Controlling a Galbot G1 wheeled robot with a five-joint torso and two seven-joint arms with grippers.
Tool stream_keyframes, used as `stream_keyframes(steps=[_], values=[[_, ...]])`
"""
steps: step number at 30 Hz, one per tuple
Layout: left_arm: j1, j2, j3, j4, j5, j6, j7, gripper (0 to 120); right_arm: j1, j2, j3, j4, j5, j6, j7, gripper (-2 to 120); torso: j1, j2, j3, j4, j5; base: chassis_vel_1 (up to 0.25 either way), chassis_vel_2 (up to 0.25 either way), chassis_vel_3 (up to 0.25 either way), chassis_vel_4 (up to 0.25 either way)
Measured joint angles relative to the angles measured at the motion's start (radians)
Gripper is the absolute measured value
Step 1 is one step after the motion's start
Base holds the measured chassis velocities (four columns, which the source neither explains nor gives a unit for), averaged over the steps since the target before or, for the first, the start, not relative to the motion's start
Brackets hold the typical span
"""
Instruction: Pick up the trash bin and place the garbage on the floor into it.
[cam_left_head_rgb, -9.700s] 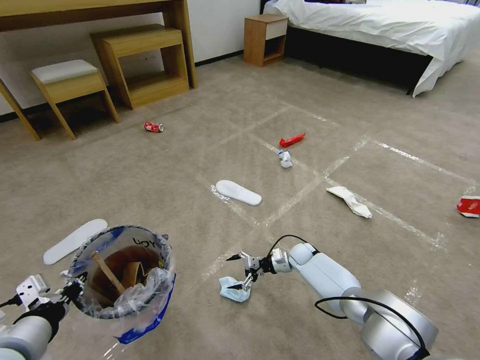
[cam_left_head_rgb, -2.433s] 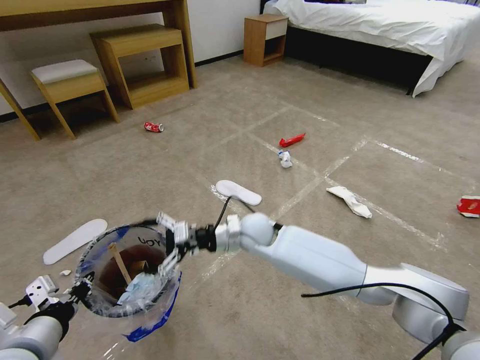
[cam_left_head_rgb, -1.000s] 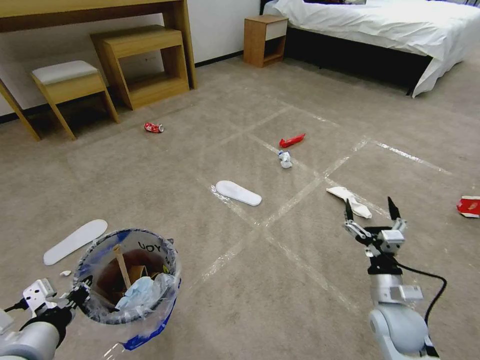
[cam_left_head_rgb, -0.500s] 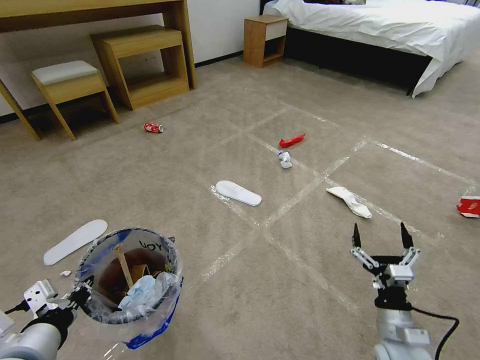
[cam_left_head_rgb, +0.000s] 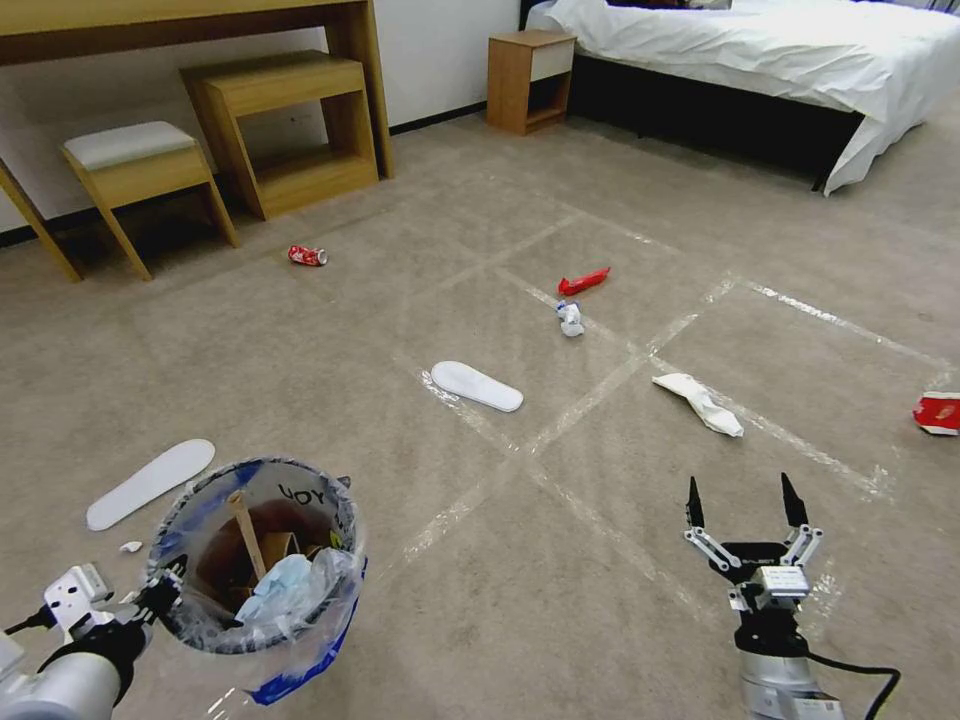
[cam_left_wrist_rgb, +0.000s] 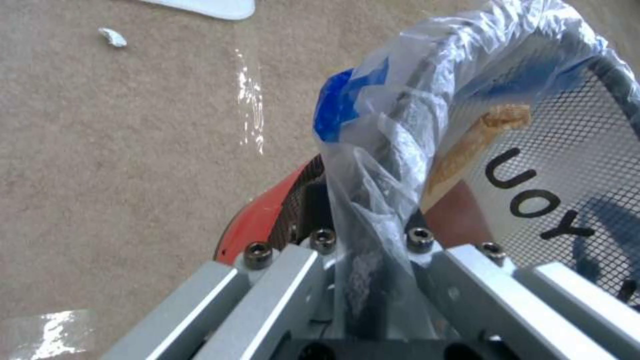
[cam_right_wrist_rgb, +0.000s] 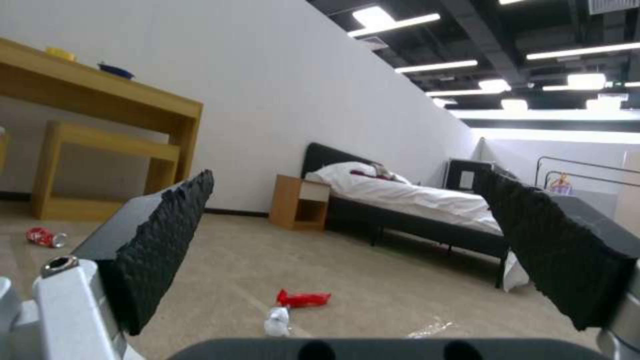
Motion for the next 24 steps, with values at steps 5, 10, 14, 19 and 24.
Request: stream_keyframes(steps=[5, 10, 14, 19, 24], values=[[0.0, -0.004, 0.003, 0.0, 0.004, 0.0, 0.0, 0, 0.013, -0.001, 0.0, -0.006, 0.001, 0.0, -0.006, 100, 0.0, 0.0, 0.0, 0.0, 0.0, 0.0, 0.0, 0.0, 0.0], [-0.003, -0.003, 0.002, 0.003, 0.004, -0.001, 0.001, 0, 0.015, 0.0, -0.001, -0.013, 0.001, 0.002, -0.014, 100, 0.0, 0.0, 0.0, -0.0001, 0.0, -0.014, 0.006, 0.007, -0.011], [-0.005, -0.002, 0.001, 0.004, 0.004, -0.001, 0.001, 0, 0.016, 0.003, -0.005, -0.019, -0.001, 0.006, -0.018, 100, 0.0, 0.0, 0.0, 0.0, 0.0001, -0.078, 0.066, 0.092, -0.078], [-0.009, -0.003, 0.002, 0.009, 0.004, -0.003, 0.001, 0, 0.02, 0.006, -0.009, -0.032, -0.008, 0.012, -0.021, 100, 0.0, 0.0, 0.0, 0.0001, 0.0, -0.12, 0.143, 0.135, -0.118], [-0.013, -0.003, 0.002, 0.011, 0.002, -0.004, 0.0, 0, 0.025, 0.006, -0.012, -0.038, -0.01, 0.013, -0.022, 100, 0.0, 0.0, 0.0, 0.0, -0.0001, -0.128, 0.138, 0.129, -0.127]])
